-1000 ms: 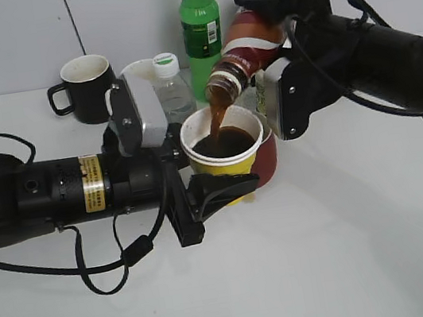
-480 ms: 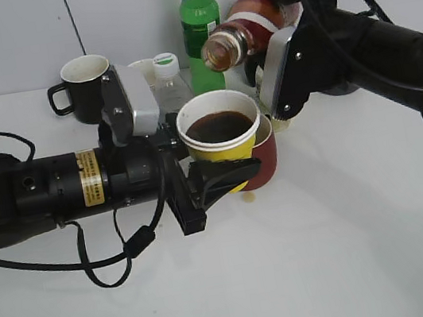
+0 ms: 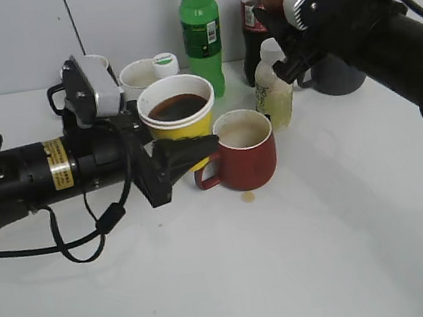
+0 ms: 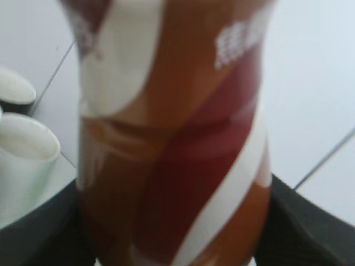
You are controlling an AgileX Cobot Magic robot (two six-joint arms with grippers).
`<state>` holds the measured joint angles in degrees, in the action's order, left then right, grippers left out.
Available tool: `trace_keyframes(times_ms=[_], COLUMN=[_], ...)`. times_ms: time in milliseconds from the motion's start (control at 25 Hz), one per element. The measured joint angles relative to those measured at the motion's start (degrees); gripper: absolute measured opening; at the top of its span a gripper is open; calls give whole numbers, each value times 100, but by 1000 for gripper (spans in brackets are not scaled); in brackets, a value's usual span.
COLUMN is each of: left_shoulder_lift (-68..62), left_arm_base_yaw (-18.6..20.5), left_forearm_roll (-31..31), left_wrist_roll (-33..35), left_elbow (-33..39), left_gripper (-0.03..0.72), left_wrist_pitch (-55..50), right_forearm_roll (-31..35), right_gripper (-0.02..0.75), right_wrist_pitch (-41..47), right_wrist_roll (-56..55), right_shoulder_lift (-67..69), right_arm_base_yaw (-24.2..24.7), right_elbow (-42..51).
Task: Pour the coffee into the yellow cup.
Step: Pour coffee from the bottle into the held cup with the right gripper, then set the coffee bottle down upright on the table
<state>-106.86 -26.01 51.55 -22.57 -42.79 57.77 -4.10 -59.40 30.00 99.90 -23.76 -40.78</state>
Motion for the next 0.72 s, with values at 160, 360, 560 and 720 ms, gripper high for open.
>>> trace_keyframes(times_ms=[160,360,560,720], left_shoulder_lift=[28,39,-35,-265], left_arm_base_yaw=[401,795,976,988], left_forearm_roll=[-9,-37,-378,-777], left_wrist_roll=[0,0,0,65], left_elbow=[130,238,238,238], left_gripper=[452,452,452,452], left_wrist_pitch=[-12,-103,-460,-486], right_forearm_roll=[211,1098,2047,2265], right_gripper=[507,507,507,507], right_wrist_pitch=[-22,-124,-690,-839], right_wrist_roll=[-1196,-1570,-1672,-1691], right_shoulder_lift=[-7,-8,113,634], right_arm_base_yaw=[0,0,0,6], right_elbow=[283,994,1730,1792])
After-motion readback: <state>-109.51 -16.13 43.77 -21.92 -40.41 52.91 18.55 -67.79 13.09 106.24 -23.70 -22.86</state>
